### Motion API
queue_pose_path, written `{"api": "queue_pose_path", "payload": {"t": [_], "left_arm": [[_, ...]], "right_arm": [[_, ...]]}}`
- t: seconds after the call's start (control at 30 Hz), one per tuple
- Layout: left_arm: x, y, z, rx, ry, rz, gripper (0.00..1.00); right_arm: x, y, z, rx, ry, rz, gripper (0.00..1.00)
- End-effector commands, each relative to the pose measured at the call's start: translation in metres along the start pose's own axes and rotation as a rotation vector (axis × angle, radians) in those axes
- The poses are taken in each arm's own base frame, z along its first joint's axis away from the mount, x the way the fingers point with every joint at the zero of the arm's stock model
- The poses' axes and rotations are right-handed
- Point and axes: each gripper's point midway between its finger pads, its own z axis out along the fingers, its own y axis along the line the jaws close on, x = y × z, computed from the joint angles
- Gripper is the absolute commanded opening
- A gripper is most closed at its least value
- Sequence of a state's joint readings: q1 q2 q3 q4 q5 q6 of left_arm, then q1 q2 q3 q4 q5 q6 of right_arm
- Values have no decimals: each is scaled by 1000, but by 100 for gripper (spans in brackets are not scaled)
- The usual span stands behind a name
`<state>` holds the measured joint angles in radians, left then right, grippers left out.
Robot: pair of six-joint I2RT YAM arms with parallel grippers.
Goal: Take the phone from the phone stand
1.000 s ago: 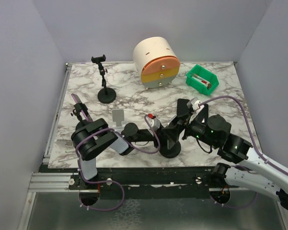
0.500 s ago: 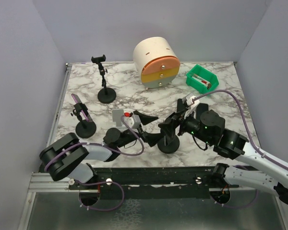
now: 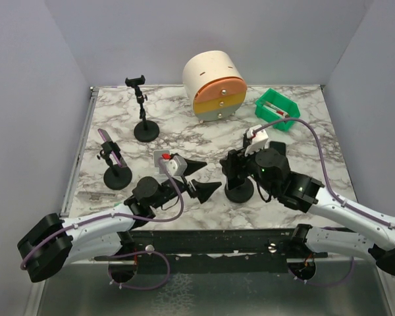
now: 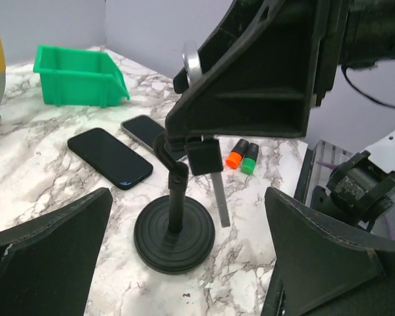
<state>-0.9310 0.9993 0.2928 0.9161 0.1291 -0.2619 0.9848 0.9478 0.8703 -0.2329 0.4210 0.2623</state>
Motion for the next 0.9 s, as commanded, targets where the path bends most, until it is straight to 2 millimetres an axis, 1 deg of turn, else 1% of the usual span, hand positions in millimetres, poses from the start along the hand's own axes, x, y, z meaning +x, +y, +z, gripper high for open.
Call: {"api": "queue_pose_path", "payload": {"t": [0.0, 0.03, 0.07, 0.13, 0.2, 0.27, 0.43, 0.47, 0.5, 0.57, 0.7, 0.77, 0.87], "left_arm": [[-5, 3, 13, -63, 72, -110, 99], [-6, 3, 18, -76, 90, -125, 99], [-2, 4, 22, -99, 125, -147, 99], [3, 4, 27, -128, 168, -108, 99], [8, 12, 28, -204, 191, -60, 99], [13, 15, 28, -246, 206, -37, 99], [14, 13, 29, -298, 194, -42, 99], [13, 18, 29, -335, 180, -72, 99], [11, 30, 26, -419, 150, -111, 99], [11, 45, 21, -542, 92, -222, 99], [17, 50, 15, -587, 73, -315, 99], [21, 48, 12, -593, 90, -345, 99], [19, 38, 11, -516, 120, -287, 99]], "right_arm": [[-44, -9, 2, 99, -131, 86, 0], [-43, -10, 4, 113, -130, 93, 0], [-44, -12, 4, 126, -129, 99, 0], [-43, -13, 7, 147, -119, 107, 0], [-43, -13, 9, 158, -112, 115, 0], [-44, -13, 10, 163, -111, 120, 0], [-43, -13, 11, 169, -113, 131, 0], [-44, -13, 11, 169, -115, 135, 0], [-43, -13, 12, 167, -115, 137, 0], [-42, -12, 13, 167, -111, 138, 0], [-41, -15, 14, 186, -104, 140, 0], [-39, -18, 13, 203, -102, 146, 0], [-37, -23, 13, 234, -96, 148, 0]]}}
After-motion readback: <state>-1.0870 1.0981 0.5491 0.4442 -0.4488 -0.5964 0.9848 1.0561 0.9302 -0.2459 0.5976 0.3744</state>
